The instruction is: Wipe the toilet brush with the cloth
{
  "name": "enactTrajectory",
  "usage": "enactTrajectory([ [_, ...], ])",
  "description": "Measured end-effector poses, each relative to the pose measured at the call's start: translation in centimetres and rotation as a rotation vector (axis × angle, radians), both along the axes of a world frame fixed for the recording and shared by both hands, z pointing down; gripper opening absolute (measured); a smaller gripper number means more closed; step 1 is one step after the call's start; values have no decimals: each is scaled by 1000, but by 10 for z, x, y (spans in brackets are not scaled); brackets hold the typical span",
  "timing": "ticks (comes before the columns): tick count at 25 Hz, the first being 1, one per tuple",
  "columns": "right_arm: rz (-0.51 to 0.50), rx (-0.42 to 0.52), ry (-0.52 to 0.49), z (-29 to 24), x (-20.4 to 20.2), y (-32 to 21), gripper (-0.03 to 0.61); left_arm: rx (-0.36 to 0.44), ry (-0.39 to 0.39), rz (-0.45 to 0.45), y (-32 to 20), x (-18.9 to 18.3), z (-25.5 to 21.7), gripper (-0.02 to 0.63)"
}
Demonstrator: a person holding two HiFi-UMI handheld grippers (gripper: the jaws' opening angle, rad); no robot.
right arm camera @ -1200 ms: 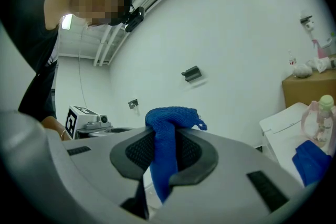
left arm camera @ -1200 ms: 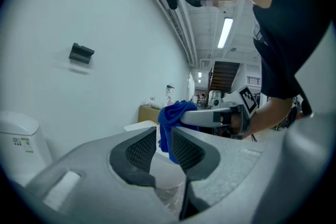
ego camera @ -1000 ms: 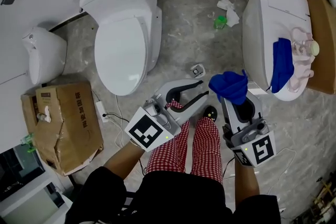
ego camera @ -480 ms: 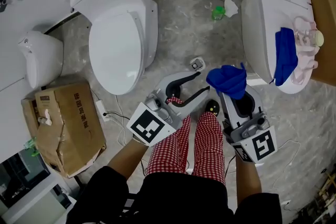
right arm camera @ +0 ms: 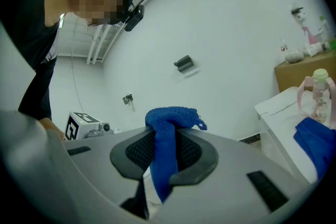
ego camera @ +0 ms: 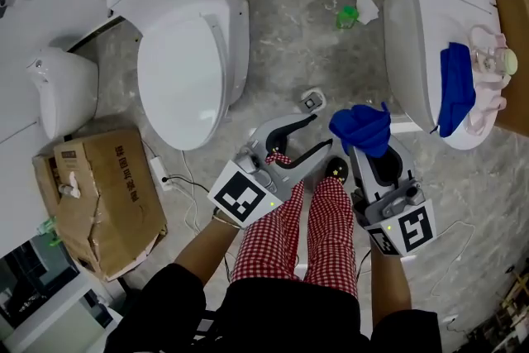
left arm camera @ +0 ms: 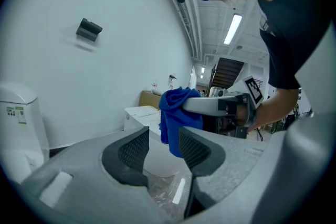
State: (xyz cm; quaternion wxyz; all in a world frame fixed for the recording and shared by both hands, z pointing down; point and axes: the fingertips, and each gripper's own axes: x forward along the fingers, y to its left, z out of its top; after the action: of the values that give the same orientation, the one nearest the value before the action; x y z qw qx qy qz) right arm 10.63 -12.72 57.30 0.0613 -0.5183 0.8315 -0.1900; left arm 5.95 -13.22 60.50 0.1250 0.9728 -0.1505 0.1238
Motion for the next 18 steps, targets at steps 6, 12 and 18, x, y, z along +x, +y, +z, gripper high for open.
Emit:
enactTrajectory([
  [6,-3,-12,12,16,-5,-2,74,-3,-10,16,2,0,14,156],
  [12,1,-11,8,23,-6,-4,74,-14,-9,9,-2,0,24,156],
  [18,10,-17,7,32,-5,-6,74,-45,2,7,-3,4,36,158],
])
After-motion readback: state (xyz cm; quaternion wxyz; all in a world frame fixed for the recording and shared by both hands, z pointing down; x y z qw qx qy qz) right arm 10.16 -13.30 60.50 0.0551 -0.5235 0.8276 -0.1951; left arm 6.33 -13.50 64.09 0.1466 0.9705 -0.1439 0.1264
